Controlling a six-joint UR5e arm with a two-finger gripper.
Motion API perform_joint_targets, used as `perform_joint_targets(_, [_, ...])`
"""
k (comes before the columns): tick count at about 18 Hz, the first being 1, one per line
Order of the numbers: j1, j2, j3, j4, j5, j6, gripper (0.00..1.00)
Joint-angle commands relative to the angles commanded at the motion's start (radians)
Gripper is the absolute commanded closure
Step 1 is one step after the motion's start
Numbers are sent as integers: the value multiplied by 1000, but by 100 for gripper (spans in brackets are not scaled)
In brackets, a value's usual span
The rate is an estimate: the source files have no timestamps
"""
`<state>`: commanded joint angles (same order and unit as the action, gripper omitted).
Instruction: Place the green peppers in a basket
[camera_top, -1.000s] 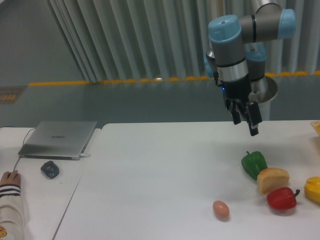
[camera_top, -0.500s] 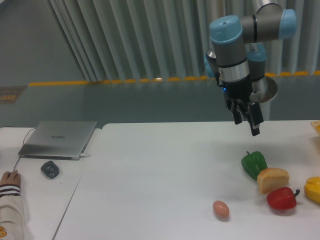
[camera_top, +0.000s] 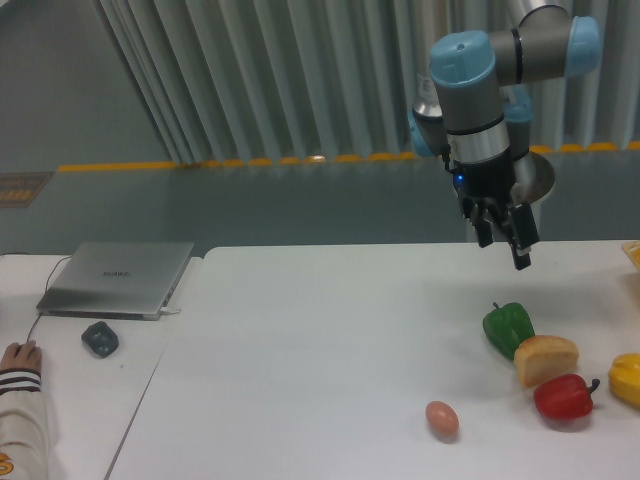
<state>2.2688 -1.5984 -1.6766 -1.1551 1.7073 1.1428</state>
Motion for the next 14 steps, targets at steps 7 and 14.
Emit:
perform_joint_targets(7, [14,3,0,0,2,0,0])
perform_joint_targets(14, [12,0,-2,0,2,0,0])
